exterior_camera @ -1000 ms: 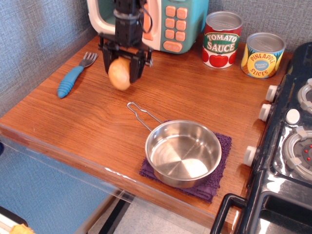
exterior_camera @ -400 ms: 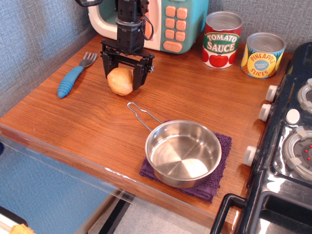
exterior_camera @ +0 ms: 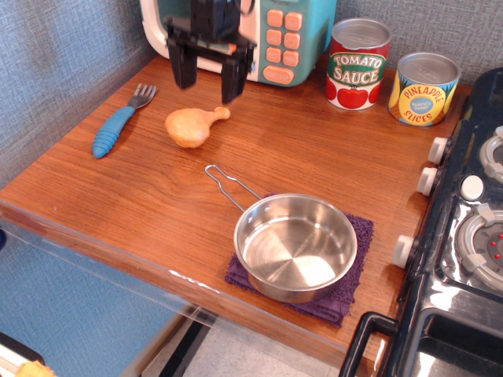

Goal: Move chicken to just below microwave

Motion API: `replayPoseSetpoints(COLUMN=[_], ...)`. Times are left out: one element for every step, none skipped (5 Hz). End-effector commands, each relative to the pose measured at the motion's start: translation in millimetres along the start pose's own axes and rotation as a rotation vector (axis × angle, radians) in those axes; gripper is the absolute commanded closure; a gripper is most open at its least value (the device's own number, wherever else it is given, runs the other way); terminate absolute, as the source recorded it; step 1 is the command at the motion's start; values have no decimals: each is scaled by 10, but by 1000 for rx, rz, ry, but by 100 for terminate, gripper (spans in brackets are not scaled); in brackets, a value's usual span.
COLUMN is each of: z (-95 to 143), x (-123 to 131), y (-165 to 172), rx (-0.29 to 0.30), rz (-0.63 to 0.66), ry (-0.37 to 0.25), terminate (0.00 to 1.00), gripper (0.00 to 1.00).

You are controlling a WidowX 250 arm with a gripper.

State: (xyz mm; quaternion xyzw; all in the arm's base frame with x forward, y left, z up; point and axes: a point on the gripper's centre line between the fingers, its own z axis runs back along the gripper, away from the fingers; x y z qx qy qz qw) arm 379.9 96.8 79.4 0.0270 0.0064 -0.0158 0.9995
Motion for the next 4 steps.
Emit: replayPoseSetpoints(z=[635,581,496,496], x=[-200,-244,-283,-283], y=[-27,-79,-121,-121], rx=[36,31,23,23], rz=[-42,-37,9,9], ry=[-126,-116,-130,-130], terminate=[0,0,0,100], gripper=[0,0,0,0])
